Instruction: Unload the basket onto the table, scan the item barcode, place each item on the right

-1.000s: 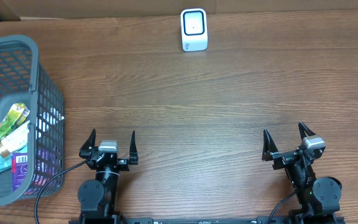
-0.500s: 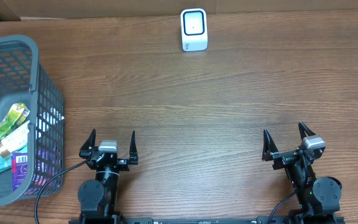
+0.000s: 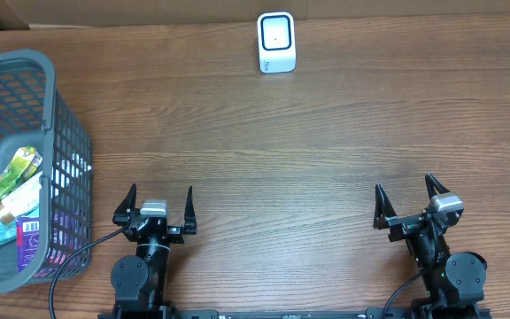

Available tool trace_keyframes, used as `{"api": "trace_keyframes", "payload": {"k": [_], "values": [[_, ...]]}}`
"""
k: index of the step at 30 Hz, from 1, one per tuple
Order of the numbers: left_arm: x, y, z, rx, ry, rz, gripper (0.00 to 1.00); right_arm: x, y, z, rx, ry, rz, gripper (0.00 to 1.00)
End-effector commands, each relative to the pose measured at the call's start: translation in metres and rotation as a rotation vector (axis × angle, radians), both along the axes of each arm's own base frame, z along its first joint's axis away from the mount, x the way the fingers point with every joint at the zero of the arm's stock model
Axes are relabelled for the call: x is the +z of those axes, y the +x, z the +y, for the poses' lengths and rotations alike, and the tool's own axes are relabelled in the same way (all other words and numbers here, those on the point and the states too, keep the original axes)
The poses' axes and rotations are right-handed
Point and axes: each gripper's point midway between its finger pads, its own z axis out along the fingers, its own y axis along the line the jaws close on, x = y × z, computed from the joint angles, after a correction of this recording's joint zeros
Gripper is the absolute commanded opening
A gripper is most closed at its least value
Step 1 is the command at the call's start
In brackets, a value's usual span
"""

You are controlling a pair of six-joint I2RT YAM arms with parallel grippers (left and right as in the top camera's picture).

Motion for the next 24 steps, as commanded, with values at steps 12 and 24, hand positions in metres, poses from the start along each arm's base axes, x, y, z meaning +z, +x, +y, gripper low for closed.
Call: {"api": "trace_keyframes", "payload": {"k": [12, 24], "values": [[0.0, 0.0, 0.002, 0.006, 0.023, -0.005, 1.0, 0.0, 0.001, -0.004, -0.02, 0.008, -0.011, 1.0], [0.033, -0.007, -0.028, -0.167, 0.011, -0.075, 1.0, 0.017, -0.002, 0.003, 0.02, -0.007, -0.063, 1.0]]}}
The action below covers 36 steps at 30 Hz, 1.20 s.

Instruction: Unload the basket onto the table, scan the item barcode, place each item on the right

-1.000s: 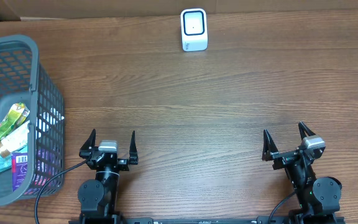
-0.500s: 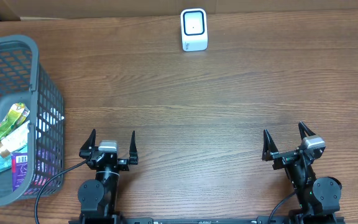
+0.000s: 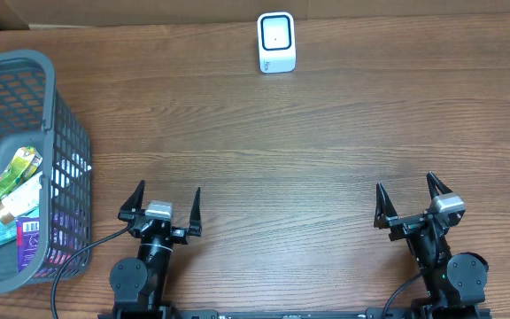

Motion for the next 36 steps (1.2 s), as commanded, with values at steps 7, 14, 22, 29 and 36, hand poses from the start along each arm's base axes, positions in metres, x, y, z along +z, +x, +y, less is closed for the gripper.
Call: {"api": "trace_keyframes", "payload": {"k": [7, 14, 22, 29, 36], "values": [[0.065, -0.019, -0.008, -0.051, 0.016, -0.037, 1.0, 0.054, -0.015, 0.008, 0.053, -0.03, -0.101, 1.0], [0.111, -0.021, -0.009, -0.049, -0.041, 0.025, 1.0, 0.11, -0.03, 0.008, 0.063, -0.079, -0.111, 1.0], [0.169, -0.009, -0.009, -0.046, -0.046, 0.175, 1.0, 0.171, -0.03, 0.02, 0.138, -0.135, -0.042, 1.0], [0.213, 0.002, -0.01, -0.053, -0.054, 0.385, 0.99, 0.195, -0.002, 0.029, 0.186, -0.137, 0.186, 1.0], [0.254, 0.005, -0.02, -0.104, -0.077, 0.537, 1.0, 0.197, 0.023, 0.046, 0.31, -0.182, 0.455, 1.0]]}}
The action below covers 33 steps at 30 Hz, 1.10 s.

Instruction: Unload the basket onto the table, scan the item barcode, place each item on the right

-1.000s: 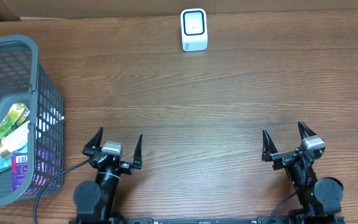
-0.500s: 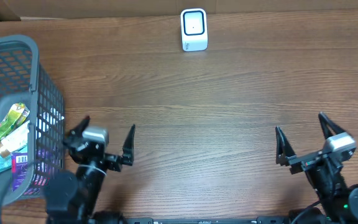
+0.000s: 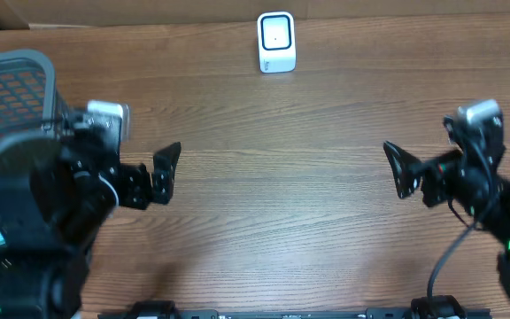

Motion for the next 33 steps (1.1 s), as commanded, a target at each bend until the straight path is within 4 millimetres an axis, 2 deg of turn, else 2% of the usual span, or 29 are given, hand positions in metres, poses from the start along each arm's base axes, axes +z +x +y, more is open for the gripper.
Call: {"api": "trace_keyframes", "payload": {"k": [1, 5, 9, 13, 15, 20, 25, 29, 33], "values": [[0.032, 0.004, -0.009, -0.041, -0.039, -0.029, 1.0, 0.015, 0.011, 0.009, 0.058, -0.007, 0.05, 1.0], [0.043, 0.004, -0.023, -0.115, -0.089, -0.032, 1.0, 0.008, 0.025, 0.01, 0.058, -0.015, 0.159, 1.0], [0.038, 0.006, -0.024, -0.119, -0.093, -0.01, 1.0, -0.01, 0.037, 0.012, 0.058, -0.011, 0.236, 1.0], [0.038, 0.009, -0.022, -0.11, -0.083, -0.013, 1.0, -0.022, 0.036, 0.021, 0.101, 0.018, 0.302, 1.0], [0.036, 0.014, -0.014, -0.06, -0.069, -0.01, 0.99, -0.024, 0.034, 0.026, 0.128, 0.039, 0.326, 1.0], [0.03, 0.022, 0.044, 0.36, -0.09, 0.021, 1.0, -0.025, 0.031, 0.03, 0.153, 0.058, 0.339, 1.0], [0.035, 0.02, 0.08, 0.524, -0.116, 0.025, 1.0, -0.026, 0.03, 0.03, 0.152, 0.057, 0.346, 1.0], [0.035, 0.01, 0.131, 0.725, -0.133, 0.053, 1.0, -0.026, 0.03, 0.029, 0.149, 0.054, 0.346, 1.0], [0.035, -0.008, 0.182, 0.917, -0.172, 0.071, 1.0, -0.027, 0.031, 0.029, 0.145, 0.051, 0.346, 1.0]]}}
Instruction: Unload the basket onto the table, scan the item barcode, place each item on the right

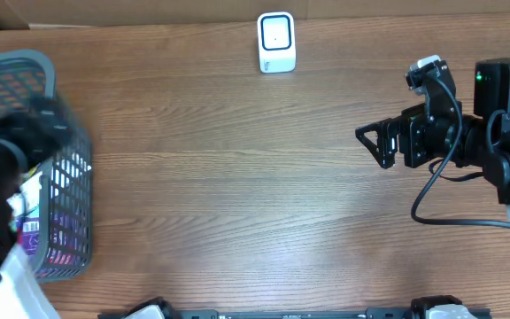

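The white barcode scanner [276, 42] stands at the back middle of the table, its window facing forward. The items lie in the grey mesh basket [67, 182] at the left edge; only a purple packet [31, 237] shows. My left arm [7, 168] hangs over the basket as a dark blur, hiding most of the contents; its fingers cannot be made out. My right gripper [372, 147] is raised over the right side of the table. It points left, open and holding nothing.
A brown cardboard wall runs along the table's back edge behind the scanner. The right arm's black cable [432, 208] loops down over the table's right side.
My left arm has gone left, from beside the basket to above it. The right gripper has moved up and a little left, still open and empty.
Both grippers first rested open at the front edge of the table, left and right. Shortly after, they stood much the same. Then both arms were raised, the left near the basket. Now the left arm covers the basket and the right hovers at the right.
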Available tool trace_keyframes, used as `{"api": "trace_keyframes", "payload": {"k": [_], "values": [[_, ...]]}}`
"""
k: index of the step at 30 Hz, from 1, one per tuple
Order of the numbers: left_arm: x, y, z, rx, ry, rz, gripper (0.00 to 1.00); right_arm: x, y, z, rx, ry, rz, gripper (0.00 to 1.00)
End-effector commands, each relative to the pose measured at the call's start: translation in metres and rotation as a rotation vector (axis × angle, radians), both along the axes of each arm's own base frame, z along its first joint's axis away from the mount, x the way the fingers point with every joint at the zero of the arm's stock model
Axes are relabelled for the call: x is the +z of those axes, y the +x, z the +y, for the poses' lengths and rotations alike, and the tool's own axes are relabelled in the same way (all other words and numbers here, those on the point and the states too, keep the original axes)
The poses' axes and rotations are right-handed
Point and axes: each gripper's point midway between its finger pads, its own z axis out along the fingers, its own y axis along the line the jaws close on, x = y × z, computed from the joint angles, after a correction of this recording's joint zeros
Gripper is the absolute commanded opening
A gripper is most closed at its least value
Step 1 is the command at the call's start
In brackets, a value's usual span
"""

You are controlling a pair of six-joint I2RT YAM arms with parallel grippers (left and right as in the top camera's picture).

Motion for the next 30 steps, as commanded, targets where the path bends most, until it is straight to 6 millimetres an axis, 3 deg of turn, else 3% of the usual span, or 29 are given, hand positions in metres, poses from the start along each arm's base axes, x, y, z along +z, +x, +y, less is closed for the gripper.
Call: {"api": "trace_keyframes", "payload": {"k": [1, 5, 11, 30], "values": [[0.003, -0.016, 0.037, 0.181, -0.046, -0.019, 1.0, 0.011, -0.001, 0.0, 0.003, 0.005, -0.033, 1.0], [-0.018, -0.043, 0.071, 0.401, -0.156, 0.022, 0.95, 0.009, 0.001, -0.001, 0.003, -0.001, -0.031, 1.0], [-0.056, -0.058, 0.096, 0.53, -0.245, 0.129, 0.91, 0.001, -0.003, -0.002, 0.001, -0.008, 0.015, 1.0], [-0.204, -0.05, 0.124, 0.567, -0.366, 0.346, 0.91, -0.005, -0.003, -0.002, 0.001, -0.012, 0.047, 1.0]]}}
